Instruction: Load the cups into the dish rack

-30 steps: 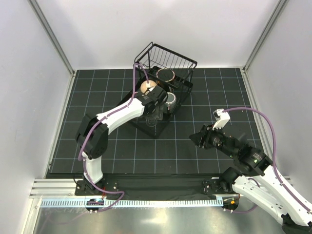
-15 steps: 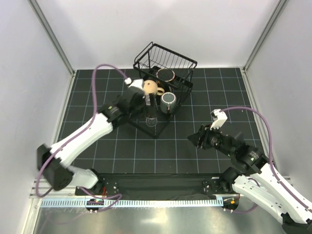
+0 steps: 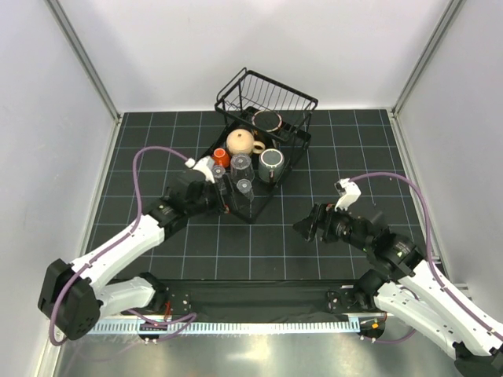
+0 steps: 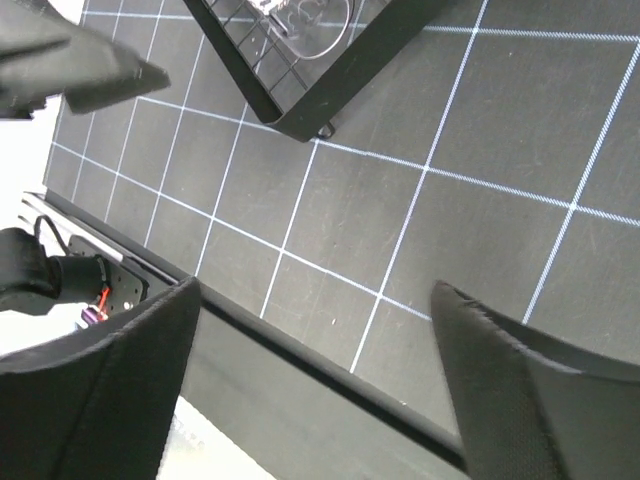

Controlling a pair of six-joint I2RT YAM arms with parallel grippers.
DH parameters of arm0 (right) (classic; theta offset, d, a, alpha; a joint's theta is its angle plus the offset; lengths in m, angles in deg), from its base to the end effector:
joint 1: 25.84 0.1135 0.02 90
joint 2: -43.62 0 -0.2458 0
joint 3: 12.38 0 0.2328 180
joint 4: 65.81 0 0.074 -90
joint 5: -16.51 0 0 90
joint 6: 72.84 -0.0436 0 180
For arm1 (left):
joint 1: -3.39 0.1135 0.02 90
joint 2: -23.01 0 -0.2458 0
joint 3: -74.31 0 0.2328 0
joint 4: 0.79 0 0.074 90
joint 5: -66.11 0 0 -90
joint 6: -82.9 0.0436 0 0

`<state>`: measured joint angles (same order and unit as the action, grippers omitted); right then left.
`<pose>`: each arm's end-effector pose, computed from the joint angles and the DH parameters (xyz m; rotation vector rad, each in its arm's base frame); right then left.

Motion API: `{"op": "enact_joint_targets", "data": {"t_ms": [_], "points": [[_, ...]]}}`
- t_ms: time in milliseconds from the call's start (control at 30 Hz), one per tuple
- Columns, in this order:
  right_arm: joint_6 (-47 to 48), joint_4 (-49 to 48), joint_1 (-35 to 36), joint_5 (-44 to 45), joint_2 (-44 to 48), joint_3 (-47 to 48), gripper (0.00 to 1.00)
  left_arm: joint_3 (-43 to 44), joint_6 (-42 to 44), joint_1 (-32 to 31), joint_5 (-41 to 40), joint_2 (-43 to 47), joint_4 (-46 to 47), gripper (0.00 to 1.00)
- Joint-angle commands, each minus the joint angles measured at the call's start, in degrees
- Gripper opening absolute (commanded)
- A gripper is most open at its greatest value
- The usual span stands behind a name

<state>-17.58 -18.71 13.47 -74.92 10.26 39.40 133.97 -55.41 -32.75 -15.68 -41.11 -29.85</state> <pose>0.1067 0.0887 0.2658 -0.1028 2.1729 0.7982 0.1921 -0.1480 0.2519 -0.1573 2.3207 -0.9625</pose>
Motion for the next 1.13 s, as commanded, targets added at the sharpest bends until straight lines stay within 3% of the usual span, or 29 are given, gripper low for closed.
{"op": "enact_joint_targets", "data": {"t_ms": [0,67,233,367,567,767,1033,1100], "points": [[-2.43,-0.88,0.07,-0.24,0.49,-0.28,0.97,-3.40,-4.68,5.10,8.22,1.45,8.15,1.00],[-3.48,-0.09,0.07,0.90,1.02,-0.45,1.00,-4.73,-5.12,7.31,7.80,3.64,8.85,0.99],[-5.95,0.97,0.15,3.45,3.65,-3.52,1.00,-12.62,-10.39,7.49,-3.27,19.07,8.33,1.00],[-9.29,-2.97,0.15,5.03,7.78,-8.70,1.00,-16.34,-9.78,7.58,-6.18,28.25,7.98,1.00],[-14.74,-4.91,0.15,11.01,9.29,-12.66,1.00,-15.72,-7.93,7.75,-2.07,30.10,3.85,1.00],[-12.54,-7.72,0.07,3.37,8.31,-14.24,1.00,-23.71,-14.08,7.75,3.65,35.80,9.90,1.00],[-11.85,-11.76,0.15,-0.68,16.13,-20.66,1.00,-30.83,-17.86,7.75,6.20,46.70,13.86,1.00],[-10.35,-15.79,0.07,-5.49,21.21,-22.68,1.00,-33.64,-19.27,7.75,9.79,50.47,21.92,1.00]]}}
